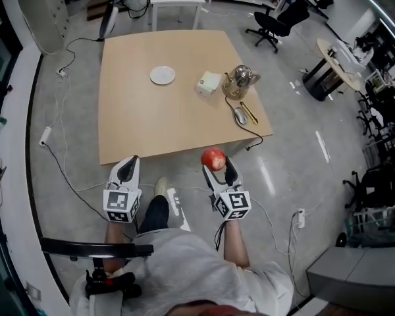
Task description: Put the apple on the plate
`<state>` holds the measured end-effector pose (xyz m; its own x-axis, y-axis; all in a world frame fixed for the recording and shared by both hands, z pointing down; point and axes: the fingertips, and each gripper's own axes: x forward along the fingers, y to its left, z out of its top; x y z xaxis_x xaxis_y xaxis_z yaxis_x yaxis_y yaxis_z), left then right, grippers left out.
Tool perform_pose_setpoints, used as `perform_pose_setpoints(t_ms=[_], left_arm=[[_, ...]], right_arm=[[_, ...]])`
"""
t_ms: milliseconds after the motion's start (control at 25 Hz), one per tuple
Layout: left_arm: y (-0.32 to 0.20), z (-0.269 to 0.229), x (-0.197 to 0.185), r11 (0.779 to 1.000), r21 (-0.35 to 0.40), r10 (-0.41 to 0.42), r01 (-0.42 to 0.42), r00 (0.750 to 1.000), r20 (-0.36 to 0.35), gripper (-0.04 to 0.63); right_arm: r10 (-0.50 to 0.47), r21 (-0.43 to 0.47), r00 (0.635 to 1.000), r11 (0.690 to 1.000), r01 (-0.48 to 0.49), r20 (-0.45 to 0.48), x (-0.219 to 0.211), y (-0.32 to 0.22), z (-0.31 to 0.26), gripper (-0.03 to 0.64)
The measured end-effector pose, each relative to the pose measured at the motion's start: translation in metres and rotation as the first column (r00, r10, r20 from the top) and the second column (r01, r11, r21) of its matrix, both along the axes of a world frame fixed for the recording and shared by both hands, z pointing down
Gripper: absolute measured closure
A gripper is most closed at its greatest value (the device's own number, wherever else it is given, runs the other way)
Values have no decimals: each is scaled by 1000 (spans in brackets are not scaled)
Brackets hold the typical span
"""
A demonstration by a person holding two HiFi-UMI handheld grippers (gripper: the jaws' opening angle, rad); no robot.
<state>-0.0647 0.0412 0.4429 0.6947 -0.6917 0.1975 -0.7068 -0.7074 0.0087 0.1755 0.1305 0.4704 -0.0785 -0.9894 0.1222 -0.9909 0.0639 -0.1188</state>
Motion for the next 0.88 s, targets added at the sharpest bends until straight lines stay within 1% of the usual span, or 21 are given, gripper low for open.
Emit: perform_pose_setpoints(t_ms=[200, 400, 560, 760, 880], left_arm=[[-59, 5, 7, 1000, -26, 1, -1, 1000, -21, 575], [-103, 11, 18, 999, -40, -1, 0, 1000, -6, 575], [-132, 21, 24, 998, -60, 4, -4, 1000, 0, 575], [-164, 34, 29, 997, -72, -1, 1, 1000, 1, 575], [-178, 44, 31, 995, -93, -16, 17, 1000, 9, 575]], right_arm=[[15, -14, 1000, 1000, -15, -23, 16, -52, 1, 273], [11, -30, 1000, 999, -11, -8, 23, -93, 9, 275], [-10, -23, 1000, 1000, 10, 3, 20, -125, 17, 275], [-40, -52, 999, 998, 40, 0, 18, -166, 34, 275], [-59, -69, 998, 996, 59, 5, 19, -187, 42, 275]])
